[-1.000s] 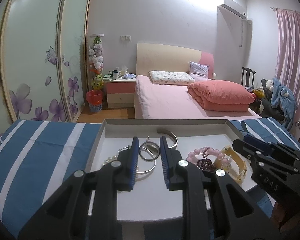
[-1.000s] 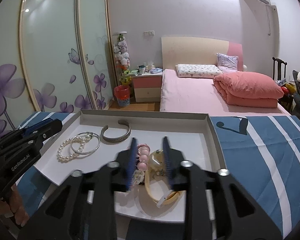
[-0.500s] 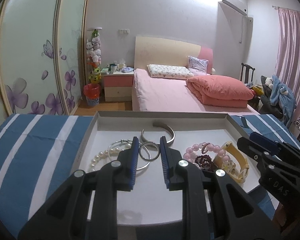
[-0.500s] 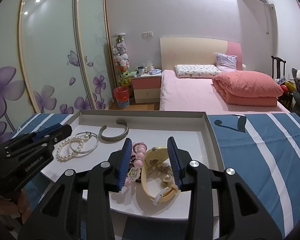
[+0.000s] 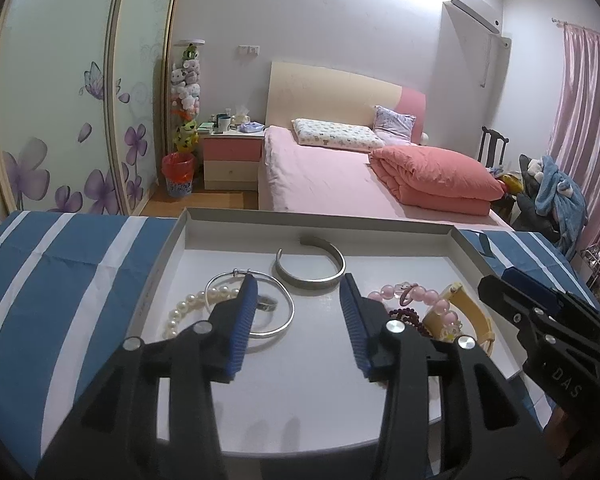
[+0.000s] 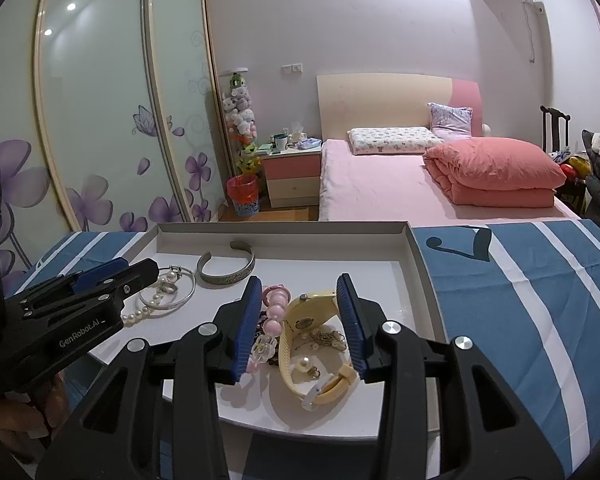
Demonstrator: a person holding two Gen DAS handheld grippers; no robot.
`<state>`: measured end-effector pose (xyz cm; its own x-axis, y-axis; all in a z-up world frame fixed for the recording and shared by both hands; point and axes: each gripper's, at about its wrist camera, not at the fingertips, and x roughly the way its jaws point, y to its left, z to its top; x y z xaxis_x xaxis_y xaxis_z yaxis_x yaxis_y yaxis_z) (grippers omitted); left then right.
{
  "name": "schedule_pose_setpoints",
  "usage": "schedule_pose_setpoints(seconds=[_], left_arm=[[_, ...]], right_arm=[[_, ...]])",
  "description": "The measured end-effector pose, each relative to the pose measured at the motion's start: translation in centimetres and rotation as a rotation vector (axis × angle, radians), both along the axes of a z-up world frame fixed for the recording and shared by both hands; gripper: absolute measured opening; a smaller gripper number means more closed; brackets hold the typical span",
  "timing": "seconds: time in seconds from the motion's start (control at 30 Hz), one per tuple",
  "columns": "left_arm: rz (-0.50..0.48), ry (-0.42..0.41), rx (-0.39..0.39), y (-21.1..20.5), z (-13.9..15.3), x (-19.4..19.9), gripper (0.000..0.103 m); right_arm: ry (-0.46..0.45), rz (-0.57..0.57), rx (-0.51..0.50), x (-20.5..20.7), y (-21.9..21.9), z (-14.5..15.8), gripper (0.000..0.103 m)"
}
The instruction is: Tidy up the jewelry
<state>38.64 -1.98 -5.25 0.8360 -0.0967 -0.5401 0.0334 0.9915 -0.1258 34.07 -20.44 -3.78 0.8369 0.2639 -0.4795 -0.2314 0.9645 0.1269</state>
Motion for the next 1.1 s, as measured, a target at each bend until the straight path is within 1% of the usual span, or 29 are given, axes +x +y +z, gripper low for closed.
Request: schedule_pose_setpoints(seconds=[0.13,0.17,0.2,0.23,0.27,0.33,0.37,0.4,0.43,0.47,0.5,0.53,0.6,0.8,0.87,0.97,1.1], left_arm=[[0.008,0.011,-0.004,0.4,0.1,-0.3,0.043],[0.010,0.012,-0.004,0.6,0.3,-0.5,0.044],[0.014,0.011,0.000,1.0,0.4,-0.9,0.049],[0.019,0.007,0.003,1.3,0.5,-1.3,0.058],[0.033,-0.005,0.008,1.8,0.8,-2.0,0.062],[0.059,-0.021,0.006,2.9,1.4,-3.5,0.075],[0.066,-0.023,0.003,3.4,1.6,-4.1,0.077],[0.072,-0.024,-0.001,3.9,1.9,-4.7,0.083],[0.081,-0.027,-0.005,4.5,2.2,-5.7,0.089],[0.088,-0.032,-0.007,4.9,2.5,-6.5,0.091],[0.091,-0.037,-0.007,5.3,2.7,-7.2,0.097],[0.097,-0.048,-0.001,5.7,2.9,-8.4,0.099],[0.102,-0.058,0.009,6.2,3.3,-10.1,0.099],[0.090,-0.078,-0.020,7.5,4.1,-15.2,0.099],[0.093,-0.106,-0.020,7.8,4.4,-16.9,0.099],[0.108,-0.147,-0.001,7.8,4.7,-19.2,0.099],[0.109,-0.155,-0.014,7.9,4.5,-21.0,0.099]], right_arm=[[0.000,-0.012,-0.009,0.0,-0.1,0.0,0.042],[0.002,-0.015,-0.011,-0.1,-0.3,0.1,0.044],[0.003,-0.019,-0.012,-0.2,-0.3,0.2,0.048],[0.004,-0.022,-0.009,-0.5,-0.4,0.5,0.049],[0.005,-0.020,-0.003,-0.8,-0.5,0.7,0.052],[0.007,-0.020,0.008,-1.6,-0.5,1.3,0.061],[0.007,-0.019,0.012,-2.1,-0.6,1.5,0.068],[0.006,-0.016,0.015,-2.8,-0.5,1.9,0.074],[0.004,-0.016,0.013,-3.3,-0.4,2.1,0.077],[0.000,-0.017,0.011,-4.0,-0.4,2.2,0.086],[-0.006,-0.019,0.011,-4.6,-0.4,2.5,0.094],[-0.015,-0.024,0.011,-5.6,-0.3,2.8,0.097],[-0.026,-0.039,0.011,-7.2,-0.2,3.2,0.101],[-0.002,-0.058,0.017,-11.4,-0.1,3.8,0.101],[0.007,-0.061,0.023,-12.5,-0.3,3.8,0.101],[0.008,-0.080,0.025,-14.3,-0.4,3.5,0.101],[-0.007,-0.099,0.027,-16.1,-0.5,3.2,0.101]])
